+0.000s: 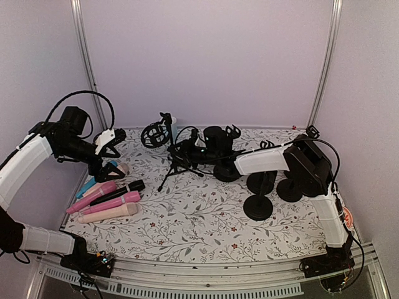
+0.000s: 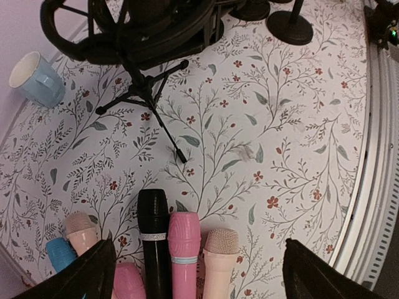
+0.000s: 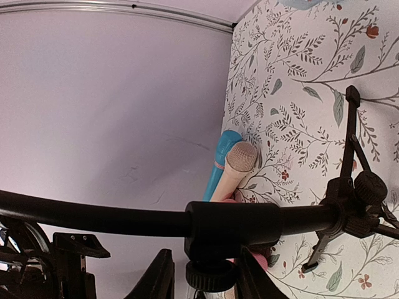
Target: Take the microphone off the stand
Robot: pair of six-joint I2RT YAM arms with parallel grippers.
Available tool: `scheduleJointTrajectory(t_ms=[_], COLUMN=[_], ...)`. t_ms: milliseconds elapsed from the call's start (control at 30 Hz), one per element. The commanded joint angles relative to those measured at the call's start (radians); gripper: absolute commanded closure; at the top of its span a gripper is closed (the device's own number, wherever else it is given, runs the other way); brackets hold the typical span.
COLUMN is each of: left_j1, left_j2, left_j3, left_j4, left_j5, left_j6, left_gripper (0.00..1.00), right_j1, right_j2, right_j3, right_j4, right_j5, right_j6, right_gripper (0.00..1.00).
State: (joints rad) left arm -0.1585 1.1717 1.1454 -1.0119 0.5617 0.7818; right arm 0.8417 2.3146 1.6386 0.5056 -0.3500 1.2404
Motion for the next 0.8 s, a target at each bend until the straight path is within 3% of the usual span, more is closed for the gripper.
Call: scheduleJointTrajectory(t_ms=[0, 233, 467, 767], left_j1=[0.009, 0.009, 0.009, 0.007], left_j2=[-0.001, -0.005, -0.010, 0.041], left_j3=[0.016, 0.012, 0.010, 0.020], left_j4=[-0.014, -0.014, -0.011, 0.042], left_j5=[0.010, 0.009, 0.012, 0.070], left_j6=[0.007, 0.008, 0.010, -0.026], left_gripper=[0.06, 0.06, 0.06, 0.10], right_j1=[-0.008, -0.009, -0.008, 0.009], right_j2=[0.025, 0.024, -0.003, -0.068], right_j3=[0.038, 0.030, 0.004, -0.041], right_j4=[0.003, 0.001, -0.021, -0.146], right_j5=[0.017, 0.021, 0.036, 0.100], right_j6=[-0.008, -0.008, -0.028, -0.110], right_gripper=[0.67, 0.79, 0.99, 1.00])
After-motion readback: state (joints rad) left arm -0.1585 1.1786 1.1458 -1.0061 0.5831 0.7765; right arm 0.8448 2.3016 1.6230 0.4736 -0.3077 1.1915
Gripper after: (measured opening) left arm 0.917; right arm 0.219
